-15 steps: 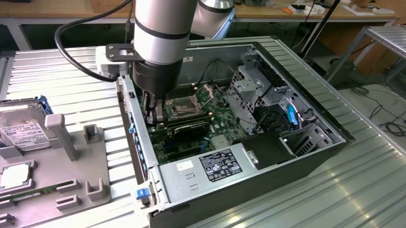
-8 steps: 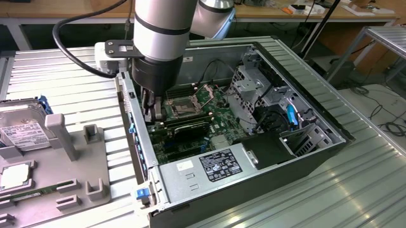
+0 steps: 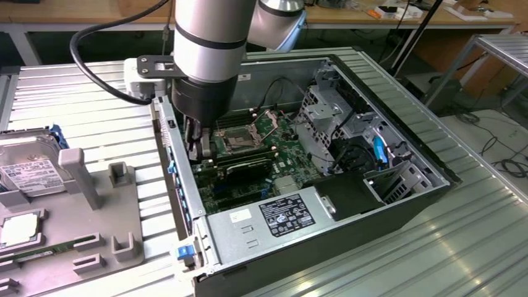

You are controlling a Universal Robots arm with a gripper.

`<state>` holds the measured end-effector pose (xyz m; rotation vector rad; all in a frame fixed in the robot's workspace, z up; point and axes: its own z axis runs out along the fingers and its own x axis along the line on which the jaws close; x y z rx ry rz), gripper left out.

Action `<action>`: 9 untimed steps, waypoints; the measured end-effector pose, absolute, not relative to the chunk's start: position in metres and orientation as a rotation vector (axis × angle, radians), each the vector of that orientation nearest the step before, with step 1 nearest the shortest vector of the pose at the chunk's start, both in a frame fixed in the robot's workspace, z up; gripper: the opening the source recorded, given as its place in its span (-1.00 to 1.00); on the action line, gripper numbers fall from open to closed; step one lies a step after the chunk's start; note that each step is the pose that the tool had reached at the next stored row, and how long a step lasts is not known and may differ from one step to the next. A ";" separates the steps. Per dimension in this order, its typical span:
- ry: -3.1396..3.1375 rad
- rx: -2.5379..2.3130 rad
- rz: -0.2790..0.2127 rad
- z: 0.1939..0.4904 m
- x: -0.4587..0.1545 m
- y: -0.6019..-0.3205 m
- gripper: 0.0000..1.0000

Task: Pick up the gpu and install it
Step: 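Press down on the gpu until it lock into place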

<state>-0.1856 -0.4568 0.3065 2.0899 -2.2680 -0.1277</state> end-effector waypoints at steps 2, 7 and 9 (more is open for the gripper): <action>-2.269 2.090 -0.127 0.306 -0.186 -0.457 -0.79; -2.273 2.094 -0.121 0.305 -0.186 -0.457 -0.79; -2.273 2.094 -0.121 0.305 -0.185 -0.457 -0.79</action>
